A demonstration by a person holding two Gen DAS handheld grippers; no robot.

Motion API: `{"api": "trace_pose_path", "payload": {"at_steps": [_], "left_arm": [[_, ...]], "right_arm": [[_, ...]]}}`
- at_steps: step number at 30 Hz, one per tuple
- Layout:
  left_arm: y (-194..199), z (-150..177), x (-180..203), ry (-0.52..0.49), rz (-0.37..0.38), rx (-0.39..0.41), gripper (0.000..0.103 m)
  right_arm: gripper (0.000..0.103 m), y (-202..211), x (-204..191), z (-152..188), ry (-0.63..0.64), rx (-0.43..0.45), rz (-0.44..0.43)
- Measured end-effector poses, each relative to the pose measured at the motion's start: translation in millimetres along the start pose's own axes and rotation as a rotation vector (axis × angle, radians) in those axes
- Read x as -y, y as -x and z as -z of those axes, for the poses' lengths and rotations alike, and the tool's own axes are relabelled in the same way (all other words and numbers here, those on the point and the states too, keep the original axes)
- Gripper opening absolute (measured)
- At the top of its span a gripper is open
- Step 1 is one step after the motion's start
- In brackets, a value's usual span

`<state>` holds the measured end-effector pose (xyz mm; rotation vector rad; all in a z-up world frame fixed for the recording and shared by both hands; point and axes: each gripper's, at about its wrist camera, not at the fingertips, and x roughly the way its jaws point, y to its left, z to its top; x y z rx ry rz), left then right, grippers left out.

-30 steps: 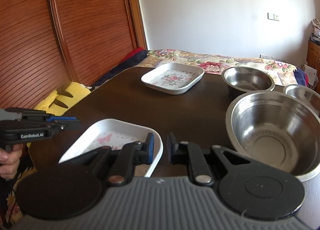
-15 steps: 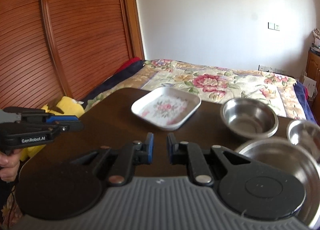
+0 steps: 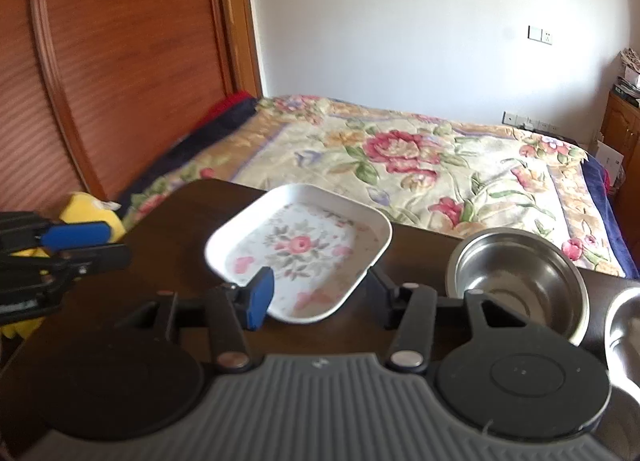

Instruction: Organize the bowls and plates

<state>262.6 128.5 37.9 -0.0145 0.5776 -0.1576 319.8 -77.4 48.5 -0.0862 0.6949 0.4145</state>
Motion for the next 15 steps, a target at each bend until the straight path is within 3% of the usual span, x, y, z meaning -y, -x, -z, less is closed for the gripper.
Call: {"api": "trace_pose_path", "payload": {"at_steps": [7,15], "left_arm": [[-32,-15,-11,0.008,0.007,-0.043,0.068],[-67,-20,-21,0.050,0.038,-0.106,0.056]], "right_arm": [[0.052,-35,10,-12,-0.036,-0.083,0.038],[0.052,-53,15,-16,-0.068,-0.140,0.049]]}}
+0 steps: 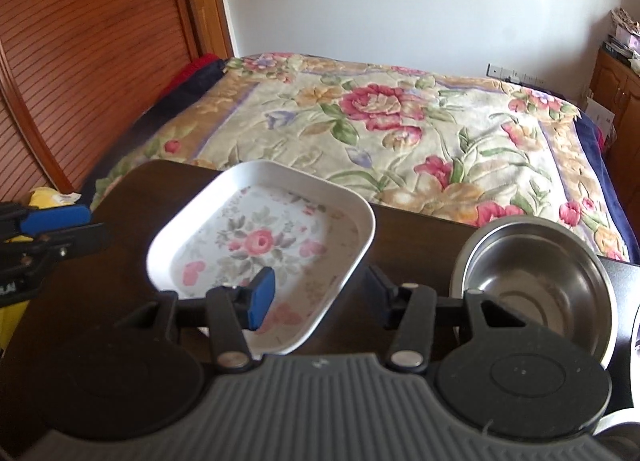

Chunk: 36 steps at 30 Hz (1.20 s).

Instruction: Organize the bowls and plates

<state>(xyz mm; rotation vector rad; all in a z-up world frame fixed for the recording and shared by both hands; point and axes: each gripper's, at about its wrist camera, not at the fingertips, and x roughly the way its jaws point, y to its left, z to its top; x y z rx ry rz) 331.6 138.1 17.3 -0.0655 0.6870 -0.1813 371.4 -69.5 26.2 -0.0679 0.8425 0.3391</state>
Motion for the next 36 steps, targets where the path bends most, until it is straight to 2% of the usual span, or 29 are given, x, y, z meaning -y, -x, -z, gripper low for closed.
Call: {"api": "trace_pose_path", "payload": {"at_steps": [8,14,22,28,32,36], "left_arm": [[-34,-13,0,-0.006,0.015,-0.050,0.051],[-54,-14,-4,0.010,0.021,-0.089,0.044],[-64,-14,-8,0.026,0.049,-0.111,0.035],[-65,-13,-7,0.028,0.050,-0.112,0.034],[-64,-13,-8,0.036,0.054,-0.119,0.033],[-58,-9,-10,0.053,0.062,-0.119,0.033]], "right_arm": [[0.039,-13,7,-3,-0.024,-0.046,-0.011],[0.036,-22,12,-5,-0.049,-0.075,-0.021],[0.030,-27,16,-4,-0.059,-0.098,-0.035],[0.025,-28,14,-4,-0.049,-0.098,-0.034],[0.018,-29,15,-3,-0.046,-0.098,-0.052],[0.018,-28,17,-3,-0.060,-0.098,-0.067]]}}
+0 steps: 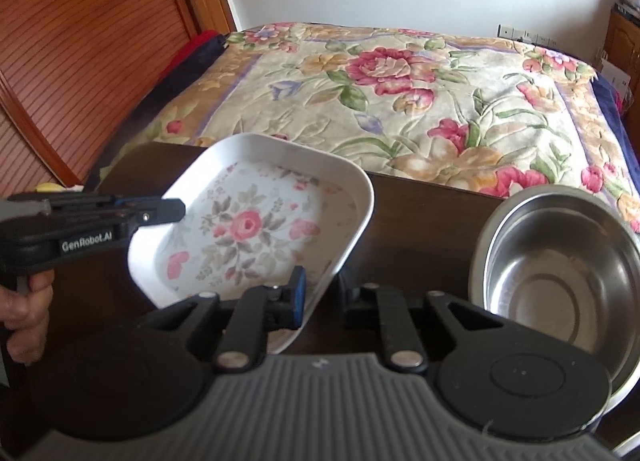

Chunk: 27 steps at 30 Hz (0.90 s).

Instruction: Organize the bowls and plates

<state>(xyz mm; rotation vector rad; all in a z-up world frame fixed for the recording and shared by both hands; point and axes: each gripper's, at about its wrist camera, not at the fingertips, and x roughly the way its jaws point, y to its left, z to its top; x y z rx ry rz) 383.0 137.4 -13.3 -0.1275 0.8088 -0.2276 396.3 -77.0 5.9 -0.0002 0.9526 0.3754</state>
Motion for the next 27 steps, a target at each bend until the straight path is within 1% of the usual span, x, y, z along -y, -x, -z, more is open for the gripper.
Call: {"api": "trace_pose_path", "payload": {"at_steps": [5,17,27], "left_arm": [[17,6,-3,0.028,0.015,0.009,0.033],[58,22,15,0.007,-0.001,0.052,0.034],[88,28,33,-0.027,-0.007,0.089,0.034]], "right_arm": [[0.017,5,2,0,-0.016,0.014,-0.013],[0.013,30,2,11,-0.032,0.073,-0.074],[0.013,59,3,23,-0.018,0.129,-0.099]]}}
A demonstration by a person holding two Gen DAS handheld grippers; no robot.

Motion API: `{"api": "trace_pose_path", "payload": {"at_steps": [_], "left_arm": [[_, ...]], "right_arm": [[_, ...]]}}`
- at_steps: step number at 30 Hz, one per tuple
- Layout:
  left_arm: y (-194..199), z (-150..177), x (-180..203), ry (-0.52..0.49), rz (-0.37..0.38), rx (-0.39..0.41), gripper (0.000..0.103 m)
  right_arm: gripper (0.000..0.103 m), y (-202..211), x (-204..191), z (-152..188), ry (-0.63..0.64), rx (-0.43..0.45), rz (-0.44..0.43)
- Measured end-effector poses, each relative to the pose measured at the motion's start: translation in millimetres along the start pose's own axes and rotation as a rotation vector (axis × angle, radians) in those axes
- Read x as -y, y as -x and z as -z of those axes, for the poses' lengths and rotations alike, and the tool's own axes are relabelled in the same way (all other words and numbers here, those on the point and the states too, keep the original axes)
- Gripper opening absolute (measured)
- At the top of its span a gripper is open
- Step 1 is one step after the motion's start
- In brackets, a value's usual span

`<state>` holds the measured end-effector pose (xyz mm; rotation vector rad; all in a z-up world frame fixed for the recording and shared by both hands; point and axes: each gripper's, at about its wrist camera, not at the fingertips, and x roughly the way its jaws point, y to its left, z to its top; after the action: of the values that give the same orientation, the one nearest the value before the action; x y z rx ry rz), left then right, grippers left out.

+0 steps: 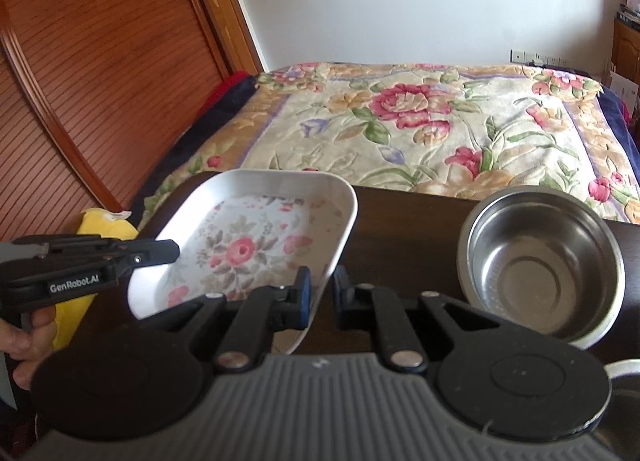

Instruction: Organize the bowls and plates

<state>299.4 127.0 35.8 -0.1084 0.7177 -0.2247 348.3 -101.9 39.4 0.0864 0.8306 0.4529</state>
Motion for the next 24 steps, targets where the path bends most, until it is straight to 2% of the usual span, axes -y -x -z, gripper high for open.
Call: {"api": "trace_pose_path", "payload": {"at_steps": [11,24], "left_arm": [[36,16,19,-0.027,-0.003,0.033,0.034],[74,57,36,-0.029,0.006,0.056,0.035]], "right_arm": [[0.013,31,-3,15,0.009,0.041,-0.016],[0.013,62,-9,43,0.022,0.070,-0.036]]}}
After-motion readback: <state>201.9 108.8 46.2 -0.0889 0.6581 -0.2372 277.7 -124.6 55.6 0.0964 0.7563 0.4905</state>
